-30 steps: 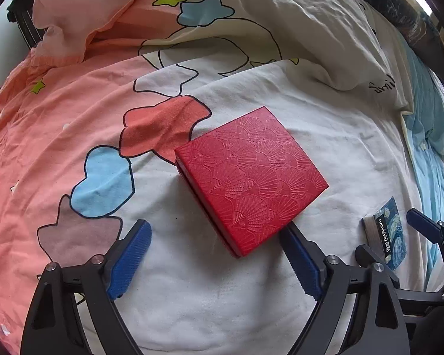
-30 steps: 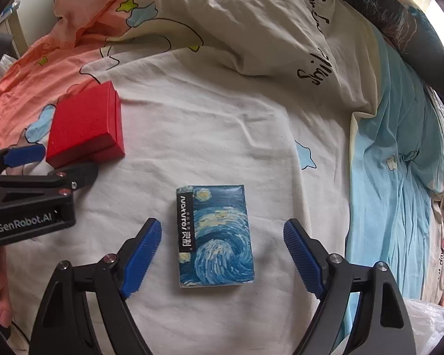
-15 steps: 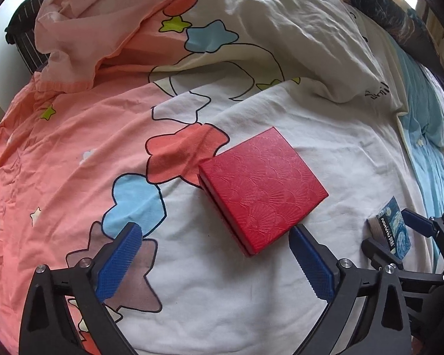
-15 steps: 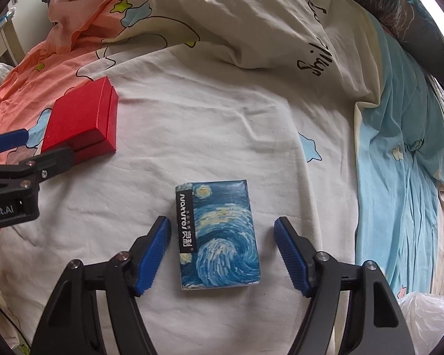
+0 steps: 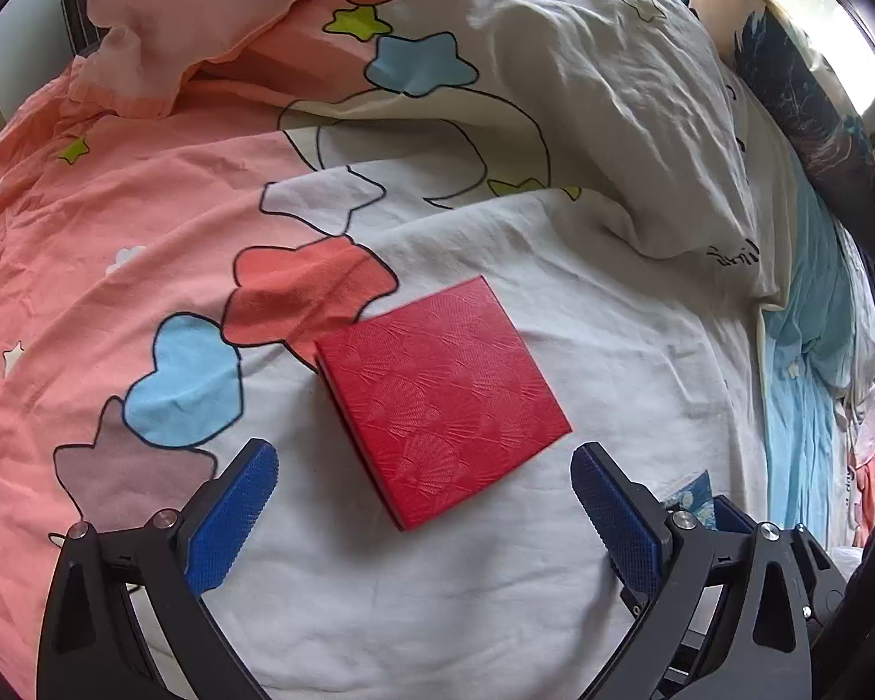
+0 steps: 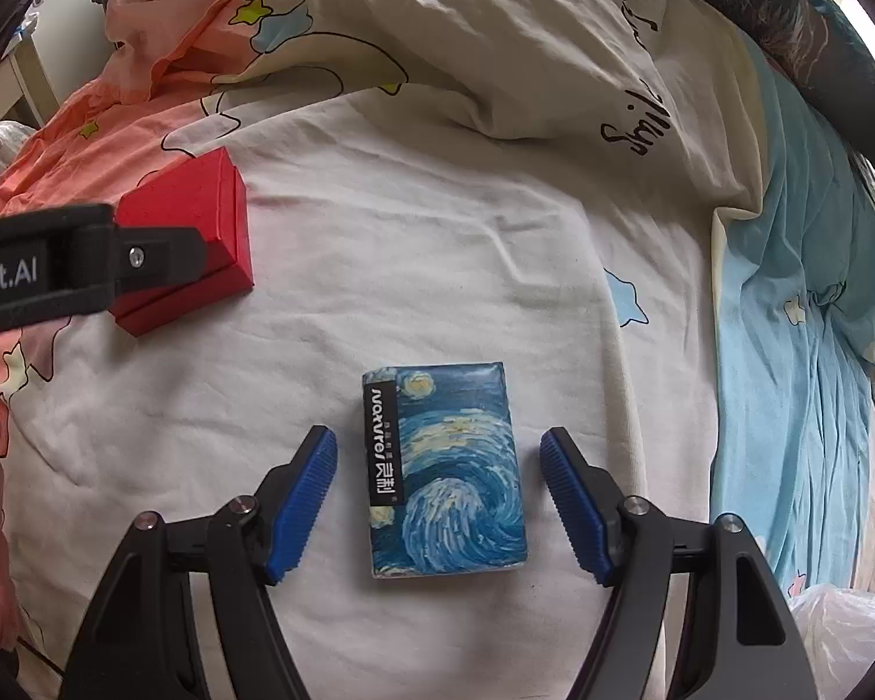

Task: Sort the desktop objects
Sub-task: 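Grasp the red box with the left tool while the right tool grasps the printed card box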

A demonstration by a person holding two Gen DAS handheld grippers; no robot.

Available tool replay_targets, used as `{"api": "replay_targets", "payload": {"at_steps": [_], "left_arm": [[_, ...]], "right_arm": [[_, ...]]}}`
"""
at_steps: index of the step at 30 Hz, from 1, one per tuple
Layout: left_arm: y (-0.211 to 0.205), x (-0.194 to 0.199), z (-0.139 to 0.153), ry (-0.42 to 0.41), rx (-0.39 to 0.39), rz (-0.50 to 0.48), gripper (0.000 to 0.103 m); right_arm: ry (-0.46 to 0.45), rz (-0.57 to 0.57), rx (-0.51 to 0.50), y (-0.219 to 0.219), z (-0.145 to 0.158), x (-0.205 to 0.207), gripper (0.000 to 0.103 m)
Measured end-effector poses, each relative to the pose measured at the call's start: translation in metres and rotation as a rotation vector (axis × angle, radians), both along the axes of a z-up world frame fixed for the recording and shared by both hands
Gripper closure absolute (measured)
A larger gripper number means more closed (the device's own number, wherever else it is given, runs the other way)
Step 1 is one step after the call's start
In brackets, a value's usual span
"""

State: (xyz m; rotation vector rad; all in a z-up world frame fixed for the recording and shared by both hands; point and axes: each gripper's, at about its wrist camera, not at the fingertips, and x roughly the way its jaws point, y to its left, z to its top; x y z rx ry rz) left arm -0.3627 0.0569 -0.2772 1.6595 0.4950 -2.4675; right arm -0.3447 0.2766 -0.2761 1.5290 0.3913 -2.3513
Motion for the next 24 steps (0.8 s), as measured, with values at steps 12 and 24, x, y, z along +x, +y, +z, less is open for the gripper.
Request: {"api": "replay_targets", "payload": {"at_steps": [12,24], "left_arm": [[-0.009,-0.025,-0.023,-0.02,0.035,0.077,0.0],[-0.02,-0.014,-0.036,-0.021,0.045,0.109,0.021]], "right_arm": [[0.009,0.005,-0.012,0.013,-0.002,-0.008,0.034],[0.029,-0.014,-0.032,0.022,-0.005,-0.017,0.034]]}}
